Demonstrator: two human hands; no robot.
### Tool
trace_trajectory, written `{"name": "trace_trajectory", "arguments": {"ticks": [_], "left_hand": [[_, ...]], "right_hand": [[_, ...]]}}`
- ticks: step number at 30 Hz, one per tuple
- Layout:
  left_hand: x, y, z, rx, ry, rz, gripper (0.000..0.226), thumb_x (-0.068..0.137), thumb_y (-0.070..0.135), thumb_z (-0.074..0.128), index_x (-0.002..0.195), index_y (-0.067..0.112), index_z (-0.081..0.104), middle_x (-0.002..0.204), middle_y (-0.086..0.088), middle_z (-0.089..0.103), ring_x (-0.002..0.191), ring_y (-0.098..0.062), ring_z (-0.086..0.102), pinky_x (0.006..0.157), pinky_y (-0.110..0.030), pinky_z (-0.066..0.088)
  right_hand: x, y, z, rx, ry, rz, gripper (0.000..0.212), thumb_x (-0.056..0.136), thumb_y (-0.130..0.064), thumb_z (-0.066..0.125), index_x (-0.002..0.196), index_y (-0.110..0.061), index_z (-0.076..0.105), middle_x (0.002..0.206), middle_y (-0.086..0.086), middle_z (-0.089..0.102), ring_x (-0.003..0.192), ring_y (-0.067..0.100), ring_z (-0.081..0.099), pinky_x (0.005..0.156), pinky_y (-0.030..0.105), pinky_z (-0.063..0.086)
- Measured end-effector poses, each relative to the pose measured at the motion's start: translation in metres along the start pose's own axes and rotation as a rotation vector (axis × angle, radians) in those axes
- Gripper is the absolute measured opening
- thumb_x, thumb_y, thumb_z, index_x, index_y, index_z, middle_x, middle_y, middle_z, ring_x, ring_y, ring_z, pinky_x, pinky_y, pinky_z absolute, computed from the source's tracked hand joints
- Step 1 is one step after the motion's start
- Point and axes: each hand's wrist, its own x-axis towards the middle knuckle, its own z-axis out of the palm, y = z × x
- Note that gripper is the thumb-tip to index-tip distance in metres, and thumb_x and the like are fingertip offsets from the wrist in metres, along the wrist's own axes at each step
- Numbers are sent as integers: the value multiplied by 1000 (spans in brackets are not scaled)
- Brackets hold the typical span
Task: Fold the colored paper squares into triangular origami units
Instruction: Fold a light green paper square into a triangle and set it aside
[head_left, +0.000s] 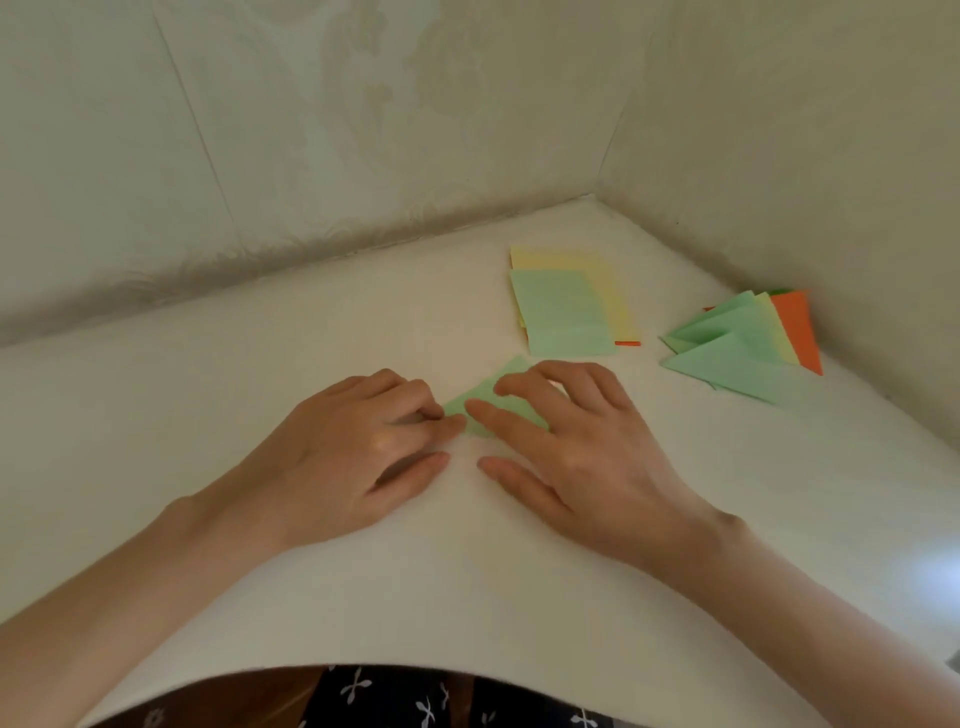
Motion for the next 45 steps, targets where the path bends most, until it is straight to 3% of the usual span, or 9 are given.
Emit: {"name": "trace_trajectory", "arguments": {"ticks": [9,14,18,24,28,34,37,42,45], "left_hand": [[-8,9,-1,-15,-11,-62,47,94,44,35,123,21,63,109,8,56,97,-12,54,76,-29,51],[-9,12,-3,-16,-44,-93,51,95,49,31,125,20,61,113,7,55,102,-12,52,81,-27,48],[-16,13,-8,69,-84,-105,55,96,50,28,125,18,62,119,3,57,108,-14,49,92,-28,40],[-28,15,-20,143,28,-205,49,95,41,34,108,12,71,125,-7,58,109,-22,51,99,-40,33],[-13,31,-14,81,-37,-133,52,96,43,34,121,8,64,126,-3,60,109,-17,55,99,-30,33],[-9,33,-6,14,4,-132,42,96,33,37,107,12,71,109,3,67,92,-13,62,87,-25,41],[-6,34,-4,36,11,-140,40,95,33,38,103,13,71,105,3,67,86,-15,64,91,-27,39],[8,32,-1,57,-5,-148,40,96,36,35,101,13,67,100,2,63,83,-17,63,97,-27,35],[14,28,-1,65,-20,-157,42,97,36,31,95,13,66,95,1,63,83,-20,65,96,-28,35]], "right_hand": [[-27,19,-12,-44,-82,128,53,97,-51,29,106,-23,73,115,4,66,111,29,47,103,42,27],[-22,2,-19,139,-191,115,59,97,-55,25,133,-20,54,140,0,51,135,23,38,113,41,24],[-21,-7,-7,267,-309,102,68,94,-62,11,137,-24,49,146,-7,42,137,12,36,114,36,15],[-21,-5,-4,333,-252,135,61,93,-61,20,134,-28,51,144,-13,44,135,7,37,113,35,12],[-16,-8,-3,297,-222,130,55,94,-56,27,127,-25,58,132,-7,56,123,12,50,110,42,20],[-31,9,-5,135,-156,124,56,98,-52,23,118,-21,66,126,-6,61,121,16,52,113,42,19],[-42,36,-12,166,-18,141,42,96,-40,37,103,-19,73,119,-5,66,116,17,52,110,39,22],[-31,61,-13,517,-52,144,43,90,-25,53,133,-20,50,129,-6,55,119,7,43,105,14,27],[-21,66,-4,501,-74,25,41,91,-18,53,132,-12,52,128,3,57,119,13,46,104,20,32]]}}
